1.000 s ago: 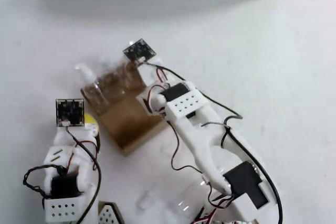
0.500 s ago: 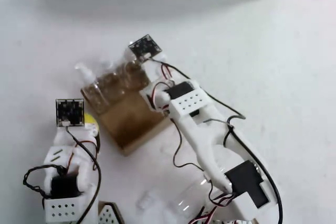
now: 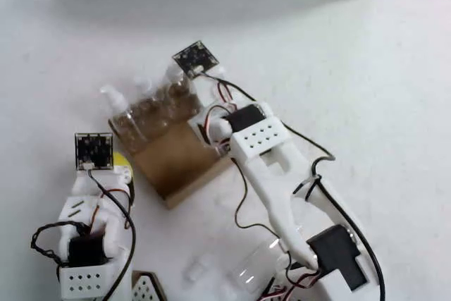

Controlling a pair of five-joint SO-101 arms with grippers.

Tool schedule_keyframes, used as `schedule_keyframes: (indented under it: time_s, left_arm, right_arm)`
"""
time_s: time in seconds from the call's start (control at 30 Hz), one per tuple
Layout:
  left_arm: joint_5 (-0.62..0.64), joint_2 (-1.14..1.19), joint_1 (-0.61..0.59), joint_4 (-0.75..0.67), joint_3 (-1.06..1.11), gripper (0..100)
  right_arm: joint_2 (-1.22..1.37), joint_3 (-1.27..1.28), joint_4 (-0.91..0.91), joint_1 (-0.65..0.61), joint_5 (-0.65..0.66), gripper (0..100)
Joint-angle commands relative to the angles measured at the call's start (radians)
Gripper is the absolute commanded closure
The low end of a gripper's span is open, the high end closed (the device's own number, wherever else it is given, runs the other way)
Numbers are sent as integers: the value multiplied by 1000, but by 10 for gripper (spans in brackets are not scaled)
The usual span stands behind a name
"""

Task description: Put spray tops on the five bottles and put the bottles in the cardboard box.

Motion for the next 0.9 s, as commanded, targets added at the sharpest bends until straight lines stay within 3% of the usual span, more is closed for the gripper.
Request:
schedule_keyframes:
  time_s: [0.0, 0.17, 0.87]
  left_arm:
    - [-9, -7, -15, -32, -3, 976]
    - [-9, -7, -15, -31, -3, 976]
    - [-9, -7, -15, -32, -3, 976]
  right_arm:
    - [33, -94, 4, 16, 3, 799]
    - [159, -152, 4, 10, 3, 707]
    - [117, -150, 110, -44, 11, 708]
